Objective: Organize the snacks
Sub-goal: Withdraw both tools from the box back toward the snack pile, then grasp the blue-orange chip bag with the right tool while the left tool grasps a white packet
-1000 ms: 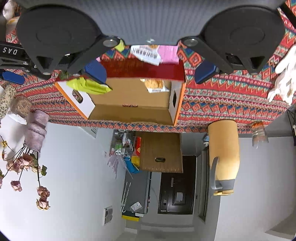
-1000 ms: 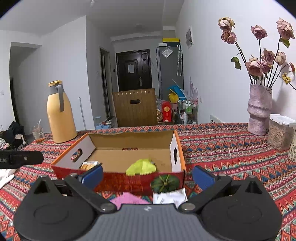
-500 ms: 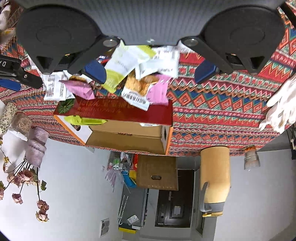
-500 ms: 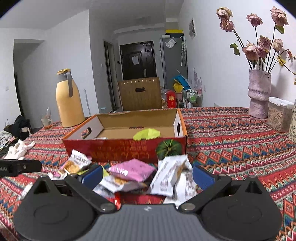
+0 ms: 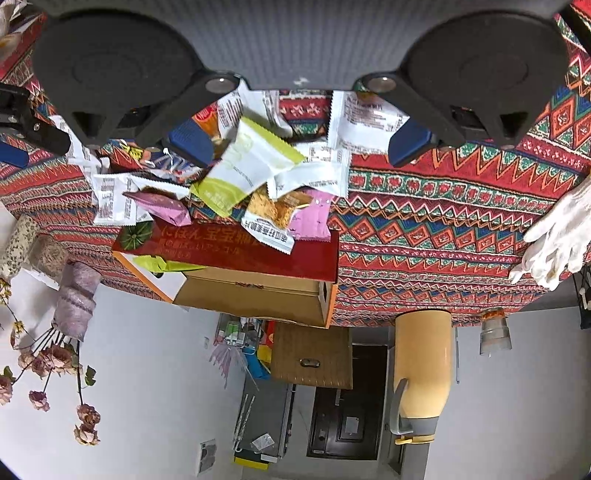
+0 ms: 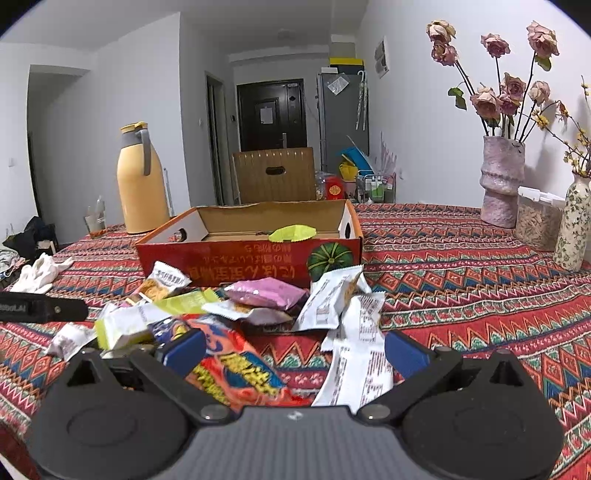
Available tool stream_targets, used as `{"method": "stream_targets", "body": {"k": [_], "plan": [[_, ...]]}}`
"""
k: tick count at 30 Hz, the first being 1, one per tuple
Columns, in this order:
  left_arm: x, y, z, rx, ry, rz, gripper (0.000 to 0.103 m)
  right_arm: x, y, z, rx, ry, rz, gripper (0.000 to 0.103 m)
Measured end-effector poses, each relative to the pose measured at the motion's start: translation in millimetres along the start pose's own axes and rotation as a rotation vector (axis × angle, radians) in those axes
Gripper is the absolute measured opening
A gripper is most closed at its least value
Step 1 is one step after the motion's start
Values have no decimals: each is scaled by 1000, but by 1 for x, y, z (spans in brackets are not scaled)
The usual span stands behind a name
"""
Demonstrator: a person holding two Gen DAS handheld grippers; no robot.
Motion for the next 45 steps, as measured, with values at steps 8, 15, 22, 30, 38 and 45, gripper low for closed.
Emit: {"method": "stream_targets", "body": {"k": [8,15,22,30,38,45], "plan": [[-4,-7,3,-14,4,5,103,-24,-5,-9,-67,63,73,103],[-15,-10,-1,-32,15,25,103,-51,-4,-47,-174,71,200,101],[-29,-15,-11,-75,45,48,103,-61,-9,-78,-273,73,264,74],[-54,-19,-30,-155,75,53,103,-65,-6,-78,-301,72,277,30],[-62,-15,-58,-242,54,32,103,-59,12,-54,-214,73,201,21],[-56,-15,-66,-266,90,2,103,-49,17,-41,-170,64,142,21]]}}
Point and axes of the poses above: each gripper's, at about its wrist camera, not at the fingertips, and z roughly against the way its jaws point, x to its right, y to its top, the point moved 1 cm from there along -z, roughly the way its jaws point, and after that the axes turned 10 degrees about -z, right-handed, at the moved point
